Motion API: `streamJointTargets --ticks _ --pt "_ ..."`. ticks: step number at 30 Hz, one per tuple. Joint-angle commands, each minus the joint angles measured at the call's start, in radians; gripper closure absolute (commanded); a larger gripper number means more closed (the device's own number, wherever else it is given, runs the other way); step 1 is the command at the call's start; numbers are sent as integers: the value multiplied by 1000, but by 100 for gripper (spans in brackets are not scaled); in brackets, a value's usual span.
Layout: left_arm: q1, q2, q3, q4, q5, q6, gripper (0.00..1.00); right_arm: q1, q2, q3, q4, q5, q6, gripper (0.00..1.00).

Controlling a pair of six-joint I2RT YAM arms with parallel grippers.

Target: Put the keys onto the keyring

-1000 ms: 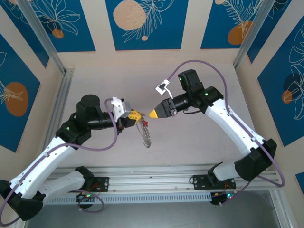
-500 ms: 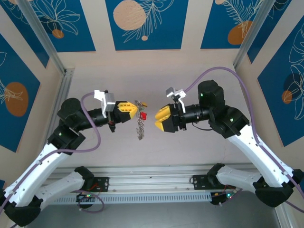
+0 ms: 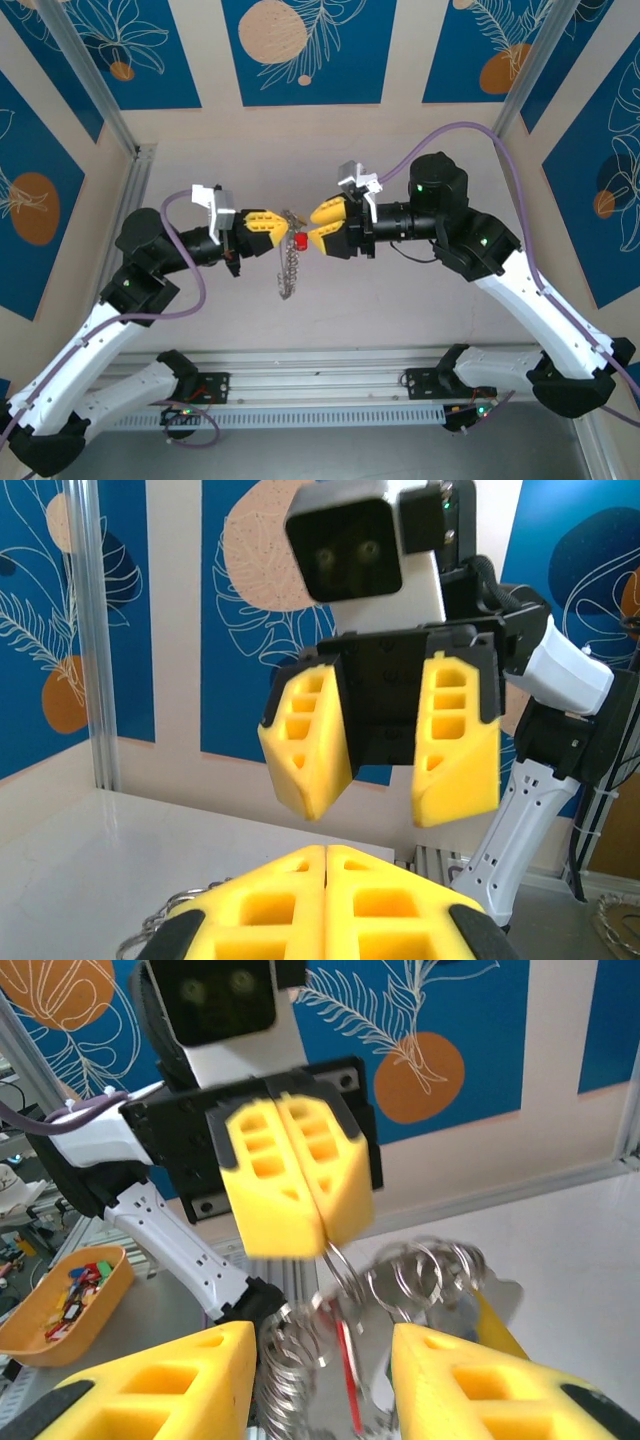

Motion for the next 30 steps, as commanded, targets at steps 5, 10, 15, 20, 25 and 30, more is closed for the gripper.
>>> streamJointTargets --ticks 5,10,15,20,25,30 --pt "-6 13 22 92 59 -28 100 15 40 31 24 -4 -59 70" --pt "-6 16 12 132 87 -49 100 -13 29 24 15 -61 -66 78" --pt "-5 18 9 143 99 -64 100 -49 24 28 17 -161 -59 82" --pt "-6 16 12 136 88 -63 100 -53 27 17 25 -202 -41 82" --pt "-5 22 14 137 86 -62 100 -54 16 1 57 -226 -24 85" --pt "-5 26 17 141 90 -65 100 -52 34 9 47 -210 -20 88"
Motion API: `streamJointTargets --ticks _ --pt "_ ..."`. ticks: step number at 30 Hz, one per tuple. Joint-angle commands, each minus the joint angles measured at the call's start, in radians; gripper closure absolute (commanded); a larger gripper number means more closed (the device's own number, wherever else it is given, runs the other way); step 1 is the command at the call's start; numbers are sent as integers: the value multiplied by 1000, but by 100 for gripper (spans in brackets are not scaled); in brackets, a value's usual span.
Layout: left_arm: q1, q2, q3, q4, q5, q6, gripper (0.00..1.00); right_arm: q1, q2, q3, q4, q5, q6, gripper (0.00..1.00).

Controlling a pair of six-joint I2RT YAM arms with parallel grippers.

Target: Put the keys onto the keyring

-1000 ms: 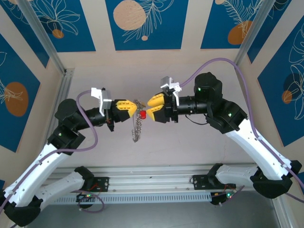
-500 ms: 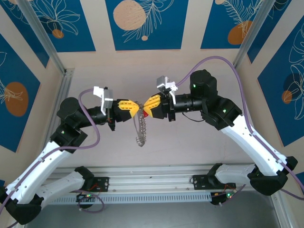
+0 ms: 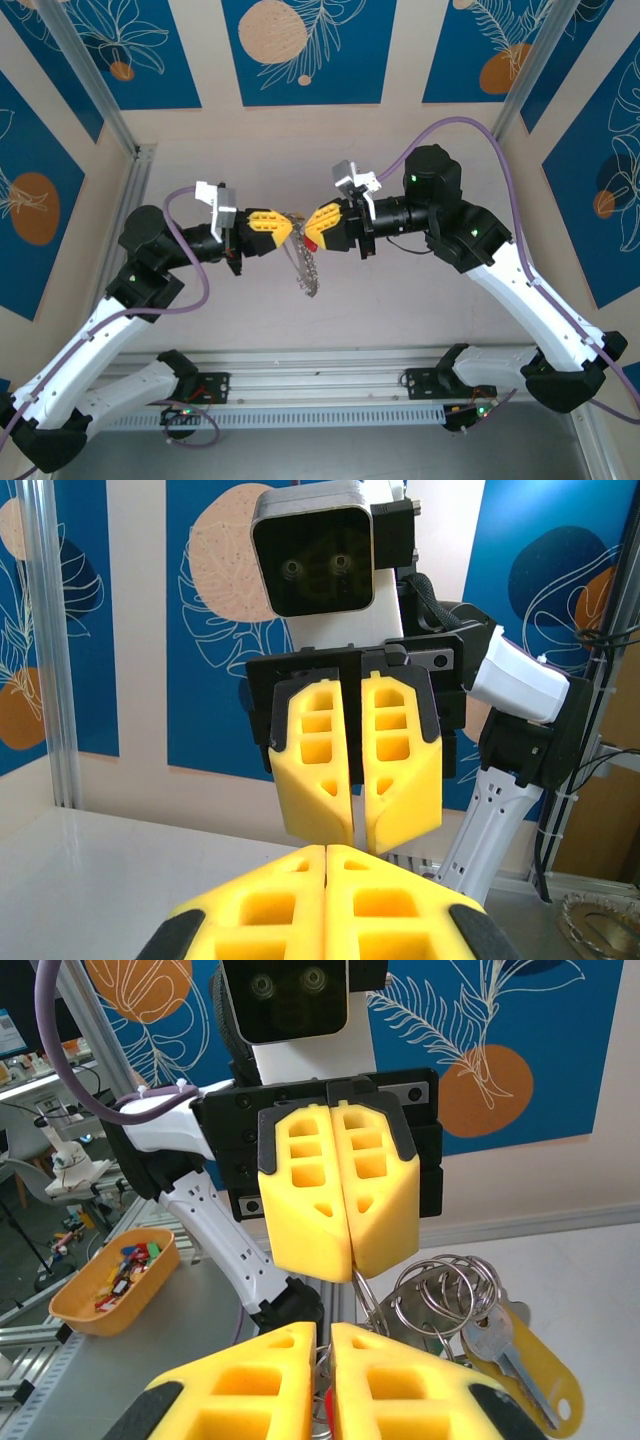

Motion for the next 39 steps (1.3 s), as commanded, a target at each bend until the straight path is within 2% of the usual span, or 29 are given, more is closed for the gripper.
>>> streamJointTargets --ticks 1,8,17,25,34,39 --pt "-4 -2 16 65 26 -15 100 -4 2 7 7 -13 13 88" --pt "-4 0 12 74 41 -22 100 -5 21 12 15 -13 12 93" --pt "-4 3 11 92 42 -34 100 -4 40 10 10 -68 5 93" --pt "-5 7 11 110 49 -47 100 -2 44 6 28 -52 6 93" --pt "-6 7 0 124 49 -55 100 6 56 0 62 -68 8 100" --pt "-5 7 0 124 44 -53 100 11 61 3 57 -80 -6 100"
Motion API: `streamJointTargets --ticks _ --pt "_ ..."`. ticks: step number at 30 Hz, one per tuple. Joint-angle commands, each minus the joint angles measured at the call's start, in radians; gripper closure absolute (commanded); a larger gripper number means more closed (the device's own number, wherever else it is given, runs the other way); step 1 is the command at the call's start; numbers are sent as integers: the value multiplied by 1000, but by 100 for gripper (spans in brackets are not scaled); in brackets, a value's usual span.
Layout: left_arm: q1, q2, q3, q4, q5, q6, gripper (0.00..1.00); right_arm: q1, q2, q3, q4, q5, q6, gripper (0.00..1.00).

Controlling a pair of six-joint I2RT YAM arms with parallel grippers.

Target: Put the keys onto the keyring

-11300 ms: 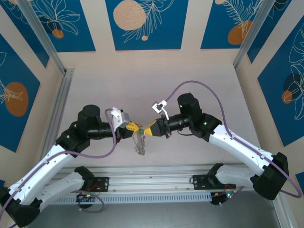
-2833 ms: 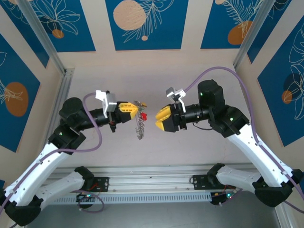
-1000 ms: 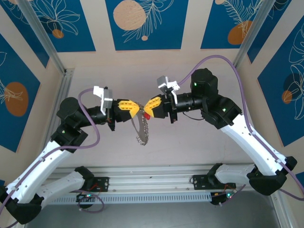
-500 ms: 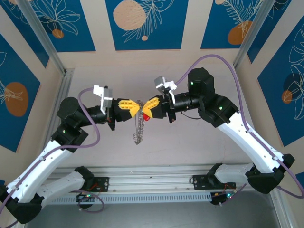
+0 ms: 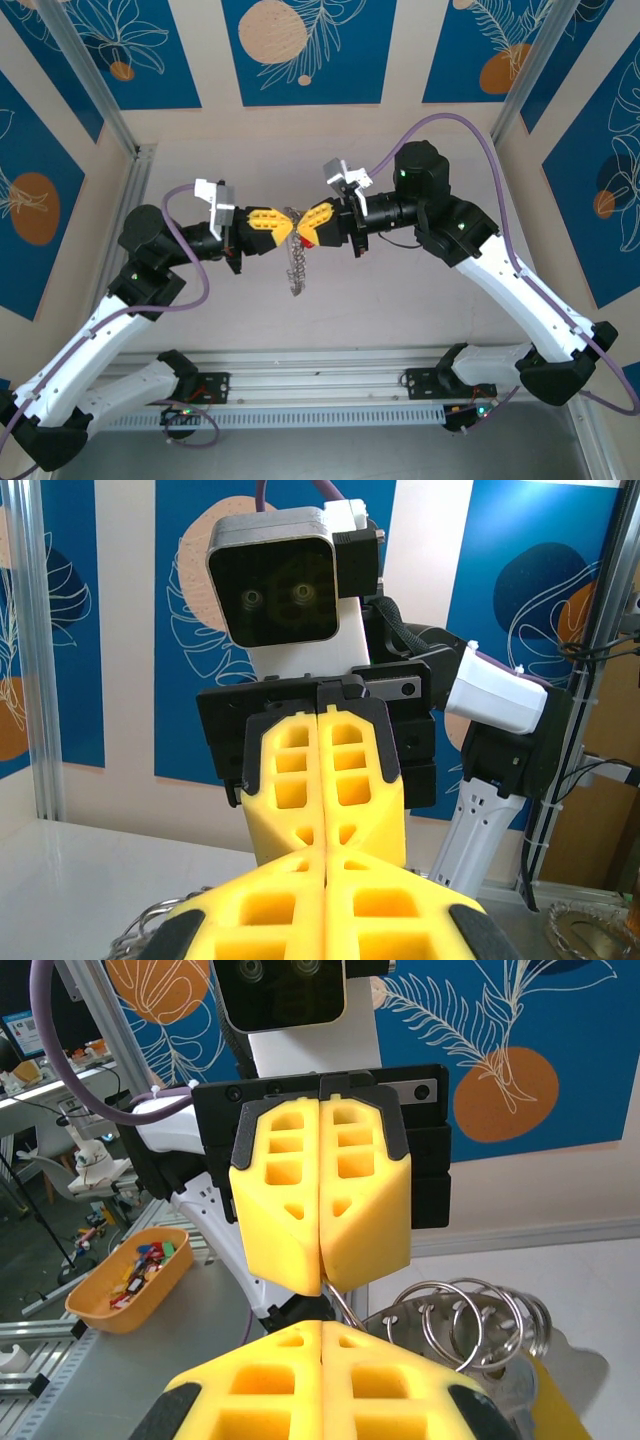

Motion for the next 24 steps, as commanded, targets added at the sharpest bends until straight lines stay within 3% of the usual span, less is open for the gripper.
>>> streamJointTargets --ticks 1,24 --pt "-5 -5 -2 72 22 -11 100 12 14 3 3 -23 -15 100" --pt "-6 6 2 45 7 10 100 13 -21 -14 -10 1 -71 100"
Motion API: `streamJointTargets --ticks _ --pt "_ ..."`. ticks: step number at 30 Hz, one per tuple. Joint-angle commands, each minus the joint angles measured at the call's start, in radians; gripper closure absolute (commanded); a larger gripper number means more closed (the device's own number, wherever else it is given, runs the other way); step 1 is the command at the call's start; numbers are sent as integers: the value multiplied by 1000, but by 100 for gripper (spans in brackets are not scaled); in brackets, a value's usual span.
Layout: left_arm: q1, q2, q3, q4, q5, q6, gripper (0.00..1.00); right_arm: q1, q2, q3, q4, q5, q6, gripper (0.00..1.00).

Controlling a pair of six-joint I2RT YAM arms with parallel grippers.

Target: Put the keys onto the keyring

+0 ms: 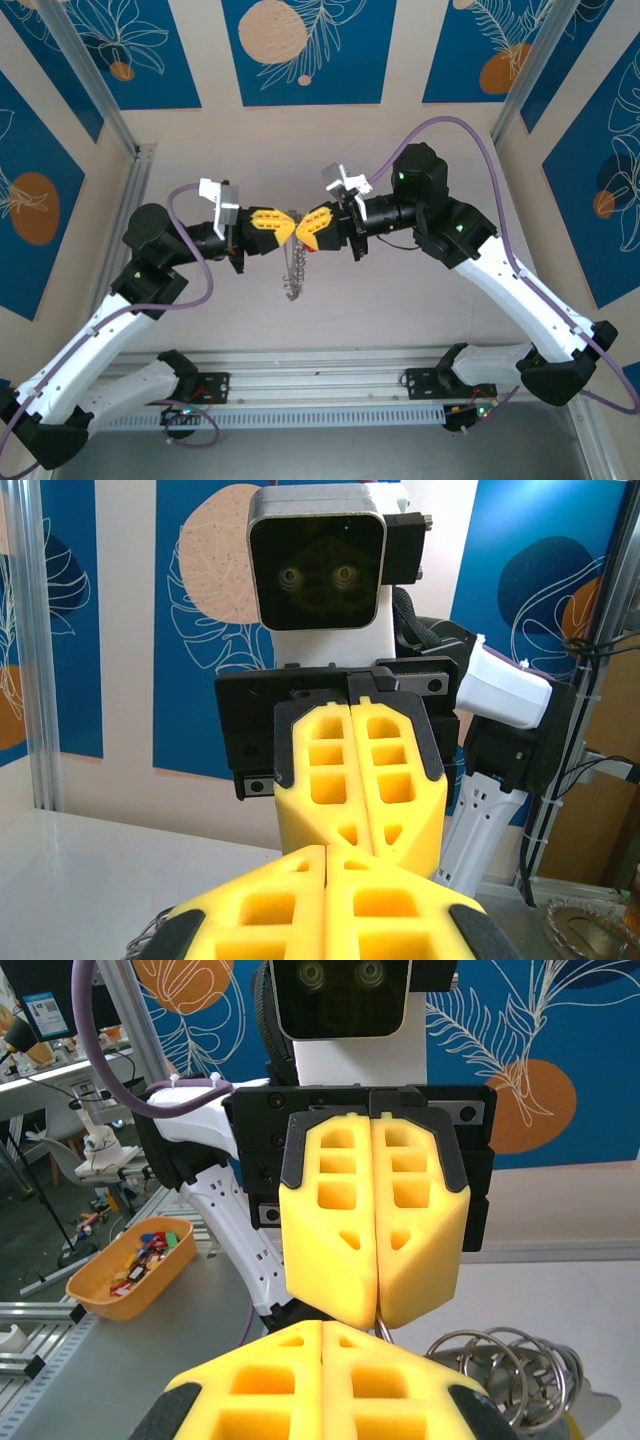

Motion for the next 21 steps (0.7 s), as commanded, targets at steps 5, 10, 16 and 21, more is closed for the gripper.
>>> streamJointTargets --ticks 5,10,16,21 --pt "-4 -9 6 43 15 14 100 -18 -29 -8 -53 28 -31 82" --pt "-5 -9 4 39 20 17 100 -21 -67 -34 -32 70 -44 68" --pt "-4 -7 7 33 31 20 100 -35 -59 -29 -42 83 -40 69" --pt "-5 -6 9 35 36 18 100 -42 -56 -36 -21 84 -28 70"
